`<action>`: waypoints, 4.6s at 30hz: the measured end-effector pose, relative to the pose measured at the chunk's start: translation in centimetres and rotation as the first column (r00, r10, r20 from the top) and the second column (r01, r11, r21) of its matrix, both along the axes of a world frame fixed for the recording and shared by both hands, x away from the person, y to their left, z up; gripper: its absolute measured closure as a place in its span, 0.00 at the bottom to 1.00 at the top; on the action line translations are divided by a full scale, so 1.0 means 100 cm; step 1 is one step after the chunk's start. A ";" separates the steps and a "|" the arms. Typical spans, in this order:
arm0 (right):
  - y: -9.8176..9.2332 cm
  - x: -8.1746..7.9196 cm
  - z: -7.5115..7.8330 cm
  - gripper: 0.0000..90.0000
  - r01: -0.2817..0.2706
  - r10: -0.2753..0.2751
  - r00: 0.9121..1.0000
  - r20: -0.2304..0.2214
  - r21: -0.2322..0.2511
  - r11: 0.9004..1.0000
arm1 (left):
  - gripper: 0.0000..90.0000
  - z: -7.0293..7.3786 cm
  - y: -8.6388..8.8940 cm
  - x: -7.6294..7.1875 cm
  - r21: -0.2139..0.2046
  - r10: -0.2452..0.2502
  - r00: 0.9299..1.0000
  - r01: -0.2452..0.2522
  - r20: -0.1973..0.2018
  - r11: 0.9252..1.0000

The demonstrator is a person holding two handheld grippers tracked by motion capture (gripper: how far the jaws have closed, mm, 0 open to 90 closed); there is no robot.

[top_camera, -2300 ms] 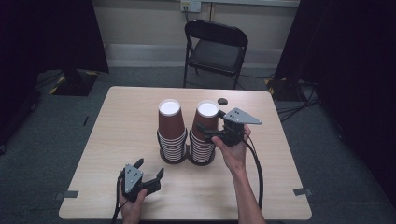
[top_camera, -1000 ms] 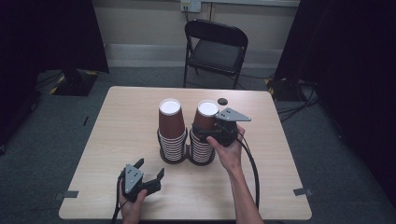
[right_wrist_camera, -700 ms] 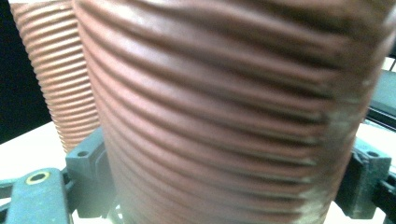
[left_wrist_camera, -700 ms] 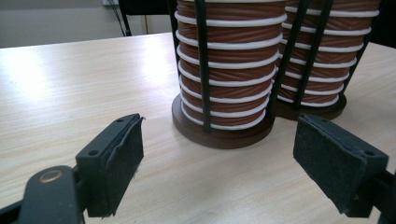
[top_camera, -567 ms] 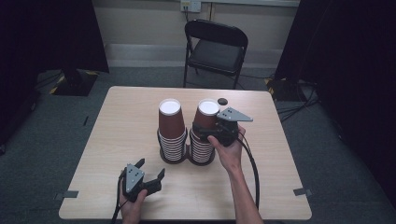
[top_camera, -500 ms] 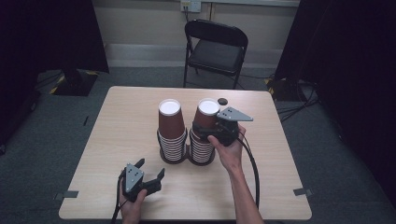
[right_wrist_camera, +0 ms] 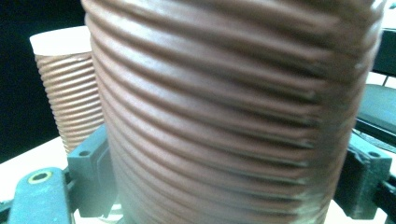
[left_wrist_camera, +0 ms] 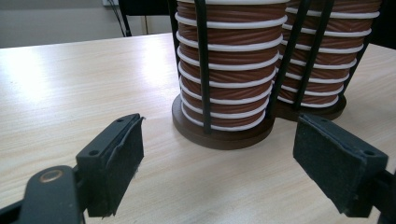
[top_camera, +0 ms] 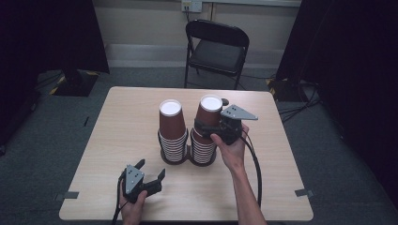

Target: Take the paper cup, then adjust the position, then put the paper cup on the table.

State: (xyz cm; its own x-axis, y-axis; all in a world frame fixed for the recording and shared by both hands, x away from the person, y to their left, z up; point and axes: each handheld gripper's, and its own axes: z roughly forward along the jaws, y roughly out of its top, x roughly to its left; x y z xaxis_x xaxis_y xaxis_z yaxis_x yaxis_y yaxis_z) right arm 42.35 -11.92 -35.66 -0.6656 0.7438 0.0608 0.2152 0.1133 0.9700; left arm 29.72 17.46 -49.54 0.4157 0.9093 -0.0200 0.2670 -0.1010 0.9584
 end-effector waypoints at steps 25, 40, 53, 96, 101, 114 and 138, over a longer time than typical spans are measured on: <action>-0.001 -0.003 0.015 0.14 0.009 -0.011 0.999 0.041 0.050 0.999 | 0.18 0.000 0.000 0.000 -0.009 0.019 1.000 -0.019 -0.001 1.000; -0.002 -0.006 0.024 0.14 0.012 -0.018 0.997 0.072 0.089 0.996 | 0.18 0.000 0.000 0.000 -0.004 0.024 1.000 -0.024 0.000 1.000; -0.010 -0.012 0.039 0.14 0.007 -0.020 0.997 0.080 0.158 0.987 | 0.18 0.000 -0.001 0.000 0.000 0.018 1.000 -0.018 0.003 1.000; -0.072 -0.048 0.024 0.15 0.107 -0.111 0.994 -0.006 0.320 0.941 | 0.23 0.000 -0.001 0.002 -0.002 0.004 1.000 -0.004 -0.012 1.000; -0.080 -0.053 0.009 0.15 0.123 -0.115 0.992 -0.042 0.345 0.931 | 0.23 0.000 -0.003 0.003 0.018 -0.007 1.000 0.008 -0.021 1.000; -0.084 -0.066 -0.019 0.15 0.143 -0.107 0.988 -0.114 0.373 0.917 | 0.20 0.000 0.001 0.005 -0.028 0.004 0.999 -0.006 -0.051 1.000; -0.070 -0.087 -0.074 0.15 0.154 -0.041 0.966 -0.255 0.441 0.884 | 0.21 0.006 -0.001 0.006 -0.117 -0.111 0.993 0.107 -0.032 0.987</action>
